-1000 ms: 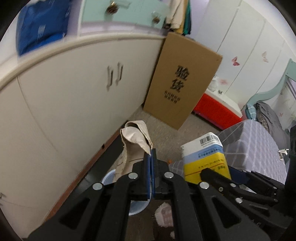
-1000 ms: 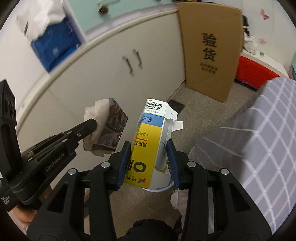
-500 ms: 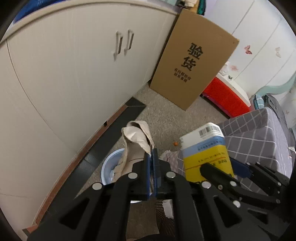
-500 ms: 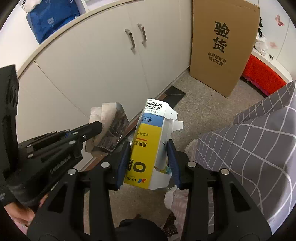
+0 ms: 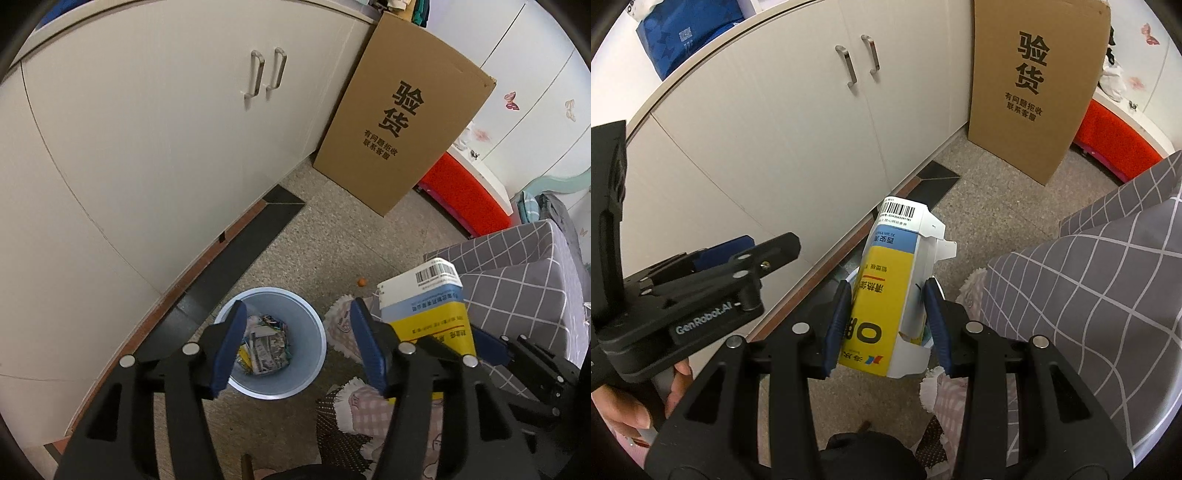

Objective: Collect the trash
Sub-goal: 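Carry the bag and medicine box over the blue bin and open both grippers, then move both grippers back over the table to the white paper box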

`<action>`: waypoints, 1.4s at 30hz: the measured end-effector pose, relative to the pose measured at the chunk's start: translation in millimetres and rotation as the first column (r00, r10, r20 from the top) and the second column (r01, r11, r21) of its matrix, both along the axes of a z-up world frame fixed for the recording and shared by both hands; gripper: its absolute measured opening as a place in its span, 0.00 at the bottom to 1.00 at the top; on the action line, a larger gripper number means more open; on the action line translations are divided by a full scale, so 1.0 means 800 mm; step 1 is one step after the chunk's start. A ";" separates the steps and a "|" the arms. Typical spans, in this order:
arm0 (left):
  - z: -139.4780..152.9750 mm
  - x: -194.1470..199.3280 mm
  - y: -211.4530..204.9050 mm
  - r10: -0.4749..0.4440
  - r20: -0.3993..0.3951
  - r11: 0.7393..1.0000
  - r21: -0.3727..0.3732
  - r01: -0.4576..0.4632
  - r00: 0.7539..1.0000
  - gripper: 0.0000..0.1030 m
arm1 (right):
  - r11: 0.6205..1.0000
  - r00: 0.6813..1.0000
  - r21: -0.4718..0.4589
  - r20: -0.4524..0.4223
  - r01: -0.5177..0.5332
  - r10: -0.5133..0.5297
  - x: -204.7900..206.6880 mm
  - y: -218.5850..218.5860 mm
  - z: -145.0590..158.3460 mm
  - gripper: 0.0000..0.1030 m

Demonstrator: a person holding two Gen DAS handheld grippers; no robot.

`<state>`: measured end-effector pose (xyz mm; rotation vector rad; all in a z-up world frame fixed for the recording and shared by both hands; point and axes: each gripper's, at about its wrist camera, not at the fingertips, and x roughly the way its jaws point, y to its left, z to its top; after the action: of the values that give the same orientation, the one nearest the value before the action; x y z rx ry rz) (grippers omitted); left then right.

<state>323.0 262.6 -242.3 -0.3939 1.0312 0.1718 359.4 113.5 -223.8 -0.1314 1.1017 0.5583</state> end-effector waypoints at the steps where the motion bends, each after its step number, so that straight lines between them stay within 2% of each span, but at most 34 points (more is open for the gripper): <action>1: 0.001 -0.001 0.001 -0.001 0.000 1.000 0.000 0.001 1.000 0.56 | 1.000 1.000 -0.001 0.000 0.001 -0.001 0.000 0.000 0.000 0.39; 20: 0.011 -0.024 0.038 0.082 0.010 0.996 0.029 -0.082 0.997 0.60 | 1.000 1.000 0.024 0.006 0.013 -0.013 -0.003 0.014 0.009 0.41; 22: 0.013 -0.027 0.044 0.098 0.011 0.995 0.030 -0.099 0.995 0.60 | 0.999 1.000 0.035 0.027 0.005 -0.006 -0.005 0.019 0.011 0.44; 23: 0.013 -0.028 0.046 0.105 0.012 0.994 0.029 -0.105 0.994 0.61 | 0.999 0.999 0.039 0.038 0.003 -0.004 -0.006 0.021 0.012 0.49; 24: 0.013 -0.030 0.050 0.116 0.009 0.993 0.029 -0.116 0.993 0.61 | 0.999 0.999 0.043 0.041 0.000 -0.002 -0.005 0.024 0.013 0.65; 25: 0.012 -0.030 0.052 0.122 0.006 0.992 0.030 -0.122 0.993 0.61 | 0.999 0.999 0.049 0.040 -0.002 0.000 -0.006 0.026 0.013 0.70; 30: 0.014 -0.036 0.058 0.134 -0.003 0.991 0.029 -0.134 0.991 0.61 | 0.998 0.999 0.055 0.045 0.011 -0.013 -0.009 0.028 0.015 0.70; 36: 0.029 -0.039 0.043 0.108 0.016 0.993 0.042 -0.108 0.994 0.61 | 0.997 0.997 0.059 0.054 0.057 -0.061 -0.010 0.010 0.027 0.70; 42: 0.058 -0.042 0.021 0.078 0.061 0.995 0.058 -0.081 0.995 0.62 | 0.991 0.989 0.091 0.095 0.102 -0.111 -0.016 -0.020 0.062 0.70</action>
<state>289.1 279.6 -195.8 -0.3837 0.9514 0.2609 346.8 97.2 -174.2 -0.0249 0.9802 0.4971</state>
